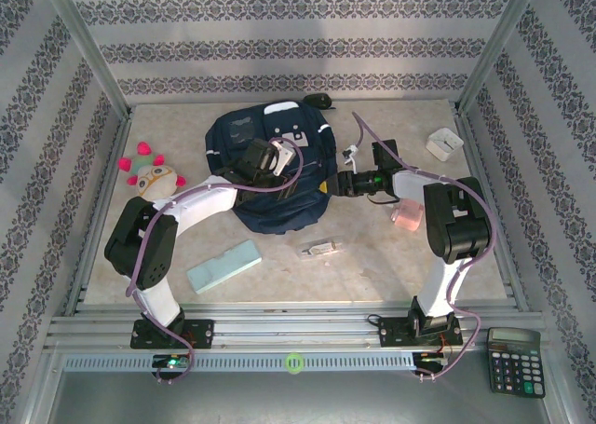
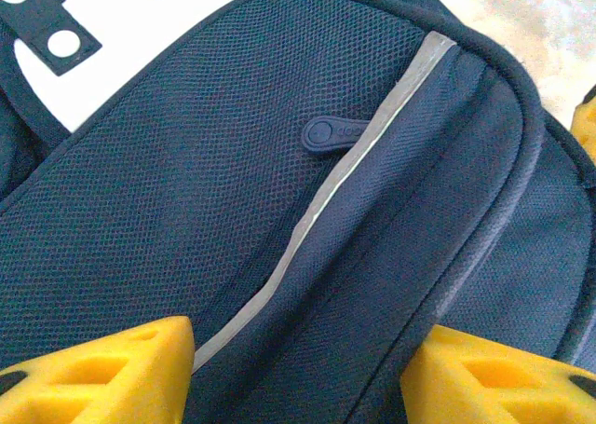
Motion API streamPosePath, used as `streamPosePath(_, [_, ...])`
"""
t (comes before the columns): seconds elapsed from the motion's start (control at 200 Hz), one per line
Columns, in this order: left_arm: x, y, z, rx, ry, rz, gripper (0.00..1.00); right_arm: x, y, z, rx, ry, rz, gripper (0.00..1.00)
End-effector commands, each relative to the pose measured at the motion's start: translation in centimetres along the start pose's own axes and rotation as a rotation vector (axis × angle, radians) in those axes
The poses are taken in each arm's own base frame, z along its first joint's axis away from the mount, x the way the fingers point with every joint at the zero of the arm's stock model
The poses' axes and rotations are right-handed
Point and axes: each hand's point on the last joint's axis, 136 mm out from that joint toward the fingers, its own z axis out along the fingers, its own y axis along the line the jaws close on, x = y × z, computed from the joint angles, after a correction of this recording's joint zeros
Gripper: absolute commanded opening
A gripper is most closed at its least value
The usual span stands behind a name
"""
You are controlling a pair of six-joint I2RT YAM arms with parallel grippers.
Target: Pack the student bag
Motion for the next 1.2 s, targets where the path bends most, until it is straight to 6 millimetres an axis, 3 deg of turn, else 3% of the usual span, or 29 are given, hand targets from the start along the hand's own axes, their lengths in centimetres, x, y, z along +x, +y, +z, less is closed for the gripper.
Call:
streamPosePath(0.0, [-2.7,0.8,-0.9,-0.011,-0.074,-0.017,0.58,0.6,1.9,0.6,-0.036,0.047,-0.069,0.46])
streamPosePath(0.375, [-2.4,0.9,-0.9,-0.015,-0.07,-0.013,0.58,1.4,1.5,1.0,0.065,0.087,-0.092,0.27])
streamPosePath(0.525, [-2.4,0.9,-0.9,-0.016,-0.071,-0.016,0.58,1.3,-0.1,0.7,0.196,0.068,-0.098,0.32])
streamPosePath(0.68, [-2.5,0.9,-1.1,-0.013,-0.081,-0.018,0.58,1.5,0.4,0.8,0.19,0.063,-0.123,0.24])
streamPosePath(0.774, [-2.4,0.8,-1.0,-0.007,-0.08,-0.02,0.58,1.9,0.8,1.0,0.171,0.07,-0.128,0.29])
streamPosePath(0.959, [-2.5,0.8,-0.9,-0.003,-0.083,-0.027,0.58,2.5,1.1,1.4,0.14,0.088,-0.122,0.3])
streamPosePath(1.194, [-2.4,0.8,-0.9,-0.009,-0.077,-0.018,0.58,2.7,1.1,1.3,0.158,0.075,-0.13,0.12])
